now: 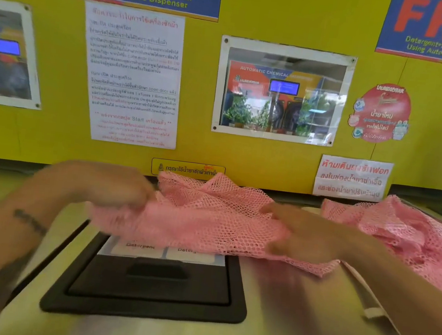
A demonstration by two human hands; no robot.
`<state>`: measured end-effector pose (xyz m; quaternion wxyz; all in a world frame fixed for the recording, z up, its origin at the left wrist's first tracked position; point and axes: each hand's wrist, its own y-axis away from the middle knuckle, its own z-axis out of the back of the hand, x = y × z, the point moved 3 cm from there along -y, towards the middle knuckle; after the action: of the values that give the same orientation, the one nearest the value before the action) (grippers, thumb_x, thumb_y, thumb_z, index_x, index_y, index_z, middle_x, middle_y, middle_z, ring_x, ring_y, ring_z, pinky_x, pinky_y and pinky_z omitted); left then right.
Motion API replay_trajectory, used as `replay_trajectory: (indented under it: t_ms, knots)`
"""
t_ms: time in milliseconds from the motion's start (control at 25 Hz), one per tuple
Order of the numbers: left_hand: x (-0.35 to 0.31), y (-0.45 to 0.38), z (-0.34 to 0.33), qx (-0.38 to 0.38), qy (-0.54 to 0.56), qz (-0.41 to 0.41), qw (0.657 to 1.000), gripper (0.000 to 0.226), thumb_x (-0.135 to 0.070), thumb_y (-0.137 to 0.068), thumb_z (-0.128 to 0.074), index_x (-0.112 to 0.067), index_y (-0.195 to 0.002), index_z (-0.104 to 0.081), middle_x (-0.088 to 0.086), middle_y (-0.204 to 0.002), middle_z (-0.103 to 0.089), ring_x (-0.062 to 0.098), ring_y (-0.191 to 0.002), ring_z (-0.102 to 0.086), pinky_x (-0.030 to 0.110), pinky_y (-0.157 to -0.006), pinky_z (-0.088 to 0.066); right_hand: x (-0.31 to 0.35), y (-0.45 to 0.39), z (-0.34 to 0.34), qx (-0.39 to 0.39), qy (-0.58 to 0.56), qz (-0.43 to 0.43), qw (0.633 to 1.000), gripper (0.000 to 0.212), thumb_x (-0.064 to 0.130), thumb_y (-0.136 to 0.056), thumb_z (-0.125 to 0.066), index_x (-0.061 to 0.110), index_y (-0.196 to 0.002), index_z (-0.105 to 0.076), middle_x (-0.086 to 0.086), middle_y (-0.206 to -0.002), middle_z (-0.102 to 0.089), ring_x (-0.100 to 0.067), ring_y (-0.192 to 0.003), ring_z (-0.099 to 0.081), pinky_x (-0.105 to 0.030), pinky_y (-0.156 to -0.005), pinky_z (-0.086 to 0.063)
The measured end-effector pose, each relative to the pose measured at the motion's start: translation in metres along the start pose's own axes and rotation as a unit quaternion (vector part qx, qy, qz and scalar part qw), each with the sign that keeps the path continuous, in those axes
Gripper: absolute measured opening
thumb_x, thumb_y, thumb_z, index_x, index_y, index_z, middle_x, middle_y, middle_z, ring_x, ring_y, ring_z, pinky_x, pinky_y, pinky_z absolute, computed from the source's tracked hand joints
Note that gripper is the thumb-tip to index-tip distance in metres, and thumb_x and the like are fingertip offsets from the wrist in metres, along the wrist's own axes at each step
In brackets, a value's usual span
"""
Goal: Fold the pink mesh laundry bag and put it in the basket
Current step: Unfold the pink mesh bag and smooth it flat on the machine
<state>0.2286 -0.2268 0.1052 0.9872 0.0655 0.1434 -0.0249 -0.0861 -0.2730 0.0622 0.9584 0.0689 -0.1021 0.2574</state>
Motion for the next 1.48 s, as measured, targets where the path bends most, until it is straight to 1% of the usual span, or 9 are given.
replay_trajectory:
  t_ms: [80,280,480,600,720,800,1040,1200,1480]
  knots:
    - [-0.008,0.022,0.008,0.095,0.055,0.039,0.993,0.021,-0.022,-0.089,-0.06,-0.029,-0.107,-0.068,-0.002,-0.099,-0.073,0.015,-0.081,-0.073,0.032,-0.077,-0.056,-0.002,0.001,-0.009,0.069,0.057,-0.013,0.996,0.076,0.055,-0.08,-0.063,0.041,-0.145,-0.027,0.008,-0.155,-0.033,-0.018,-0.135,-0.038,-0.039,-0.109,-0.034]
    - [-0.029,-0.002,0.002,-0.067,0.042,-0.055,0.995,0.033,-0.042,-0.092,-0.055,-0.036,-0.124,-0.057,-0.012,-0.113,-0.067,0.007,-0.102,-0.064,0.031,-0.091,-0.046,0.008,0.002,0.024,-0.046,-0.057,0.047,0.996,0.048,0.02,-0.081,-0.062,0.043,-0.123,-0.053,0.014,-0.14,-0.049,-0.011,-0.128,-0.046,-0.035,-0.1,-0.039]
    - [-0.016,-0.042,-0.066,0.057,-0.081,-0.023,0.995,0.079,-0.074,-0.086,-0.033,-0.034,-0.152,-0.02,0.002,-0.158,-0.029,0.026,-0.142,-0.033,0.044,-0.117,-0.025,0.001,0.022,0.063,0.146,-0.222,-0.009,0.964,0.079,0.048,-0.057,-0.082,0.041,-0.131,-0.055,0.012,-0.117,-0.07,-0.012,-0.108,-0.067,-0.038,-0.095,-0.048]
    - [0.0,-0.048,-0.063,0.074,-0.107,0.023,0.991,0.087,-0.087,-0.074,-0.026,-0.031,-0.136,-0.05,0.003,-0.146,-0.046,0.027,-0.129,-0.047,0.046,-0.11,-0.035,0.005,0.002,0.063,0.058,-0.12,-0.056,0.989,0.063,0.055,-0.081,-0.068,0.039,-0.137,-0.047,0.015,-0.128,-0.056,-0.013,-0.118,-0.056,-0.041,-0.103,-0.042]
    - [-0.009,-0.048,-0.041,-0.161,-0.056,0.049,0.984,0.04,-0.055,-0.09,-0.036,-0.024,-0.081,-0.059,0.004,-0.111,-0.066,0.028,-0.102,-0.061,0.047,-0.101,-0.043,0.019,-0.035,0.037,0.02,-0.013,-0.051,0.998,0.061,0.041,-0.091,-0.062,0.031,-0.145,-0.037,0.008,-0.145,-0.043,-0.016,-0.125,-0.046,-0.035,-0.1,-0.038]
    - [-0.013,-0.048,-0.045,-0.253,-0.061,0.024,0.965,0.02,-0.034,-0.091,-0.044,-0.029,-0.102,-0.06,0.0,-0.119,-0.062,0.027,-0.11,-0.057,0.051,-0.105,-0.037,0.023,-0.058,0.009,0.023,0.038,-0.051,0.998,0.069,0.031,-0.089,-0.062,0.027,-0.149,-0.03,-0.001,-0.152,-0.04,-0.022,-0.129,-0.046,-0.036,-0.102,-0.04]
    - [0.019,-0.068,-0.076,0.044,-0.052,0.052,0.996,0.076,-0.077,-0.078,-0.026,-0.052,-0.148,-0.012,0.002,-0.164,-0.009,0.03,-0.15,-0.01,0.055,-0.119,-0.012,-0.008,-0.081,-0.002,-0.16,0.186,-0.123,0.962,0.039,0.026,-0.084,-0.06,0.028,-0.122,-0.056,-0.003,-0.118,-0.064,-0.026,-0.102,-0.063,-0.043,-0.086,-0.052]
    - [0.018,-0.059,-0.062,-0.063,0.024,0.027,0.997,0.054,-0.047,-0.078,-0.064,-0.035,-0.13,-0.052,-0.001,-0.126,-0.059,0.019,-0.101,-0.061,0.037,-0.094,-0.049,-0.023,-0.073,0.023,-0.229,0.206,-0.166,0.937,0.047,0.021,-0.08,-0.062,0.024,-0.127,-0.054,-0.008,-0.115,-0.057,-0.032,-0.111,-0.055,-0.045,-0.091,-0.046]
    - [-0.002,-0.062,-0.051,-0.226,0.307,-0.061,0.922,0.042,-0.004,-0.078,-0.065,-0.031,-0.109,-0.058,-0.003,-0.085,-0.049,0.007,-0.065,-0.046,0.021,-0.054,-0.036,0.029,-0.063,-0.012,0.093,0.009,-0.002,0.996,0.078,0.032,-0.091,-0.061,0.036,-0.154,-0.016,0.007,-0.162,-0.022,-0.017,-0.143,-0.029,-0.038,-0.114,-0.026]
